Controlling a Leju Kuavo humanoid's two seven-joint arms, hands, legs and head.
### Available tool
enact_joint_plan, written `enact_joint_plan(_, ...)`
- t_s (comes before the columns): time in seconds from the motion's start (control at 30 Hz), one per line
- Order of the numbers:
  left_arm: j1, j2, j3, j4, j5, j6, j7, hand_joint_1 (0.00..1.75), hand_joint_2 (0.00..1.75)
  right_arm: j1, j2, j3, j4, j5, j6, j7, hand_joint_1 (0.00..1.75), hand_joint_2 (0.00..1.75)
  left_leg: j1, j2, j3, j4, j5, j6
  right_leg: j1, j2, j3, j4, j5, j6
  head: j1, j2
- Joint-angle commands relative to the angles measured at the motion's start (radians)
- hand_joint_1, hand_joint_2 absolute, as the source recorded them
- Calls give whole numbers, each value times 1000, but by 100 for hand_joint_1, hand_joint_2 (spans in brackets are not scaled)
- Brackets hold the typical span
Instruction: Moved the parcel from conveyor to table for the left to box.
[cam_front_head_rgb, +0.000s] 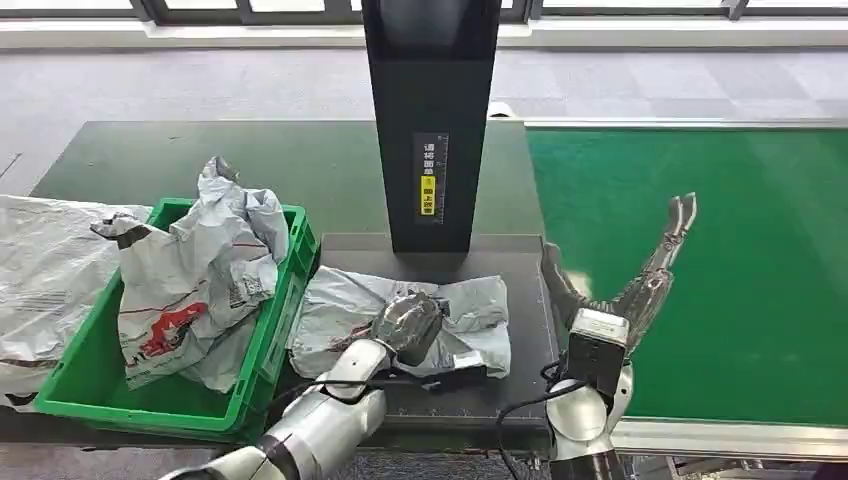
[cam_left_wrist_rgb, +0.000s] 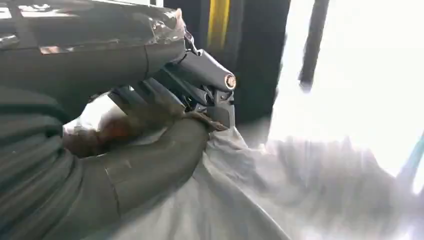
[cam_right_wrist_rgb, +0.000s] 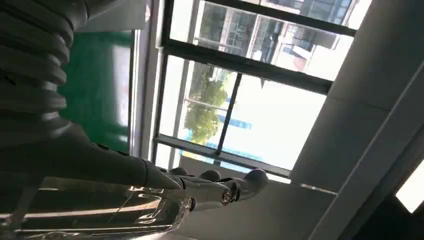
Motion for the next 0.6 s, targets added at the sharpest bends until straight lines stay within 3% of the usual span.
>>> enact_joint_plan(0.03, 135, 20, 167, -895, -86, 72, 39, 175, 175, 44, 59, -85, -39, 3, 7, 0, 0, 175, 2, 1, -4, 1, -1, -1, 2, 0, -4, 0, -1, 0, 1, 0)
enact_joint_plan(0.1, 135, 20, 167, -895, -86, 72, 39, 175, 175, 44, 59, -85, -39, 3, 7, 0, 0, 175, 1, 5, -3, -1, -1, -2, 1, 5, -4, 0, 2, 0, 0, 0)
enact_joint_plan(0.6, 135, 20, 167, -895, -86, 72, 39, 175, 175, 44, 59, -85, -39, 3, 7, 0, 0, 175, 1, 0, -1, -3, 0, -1, 1, 0, 0, -1, 0, 0, 0, 0)
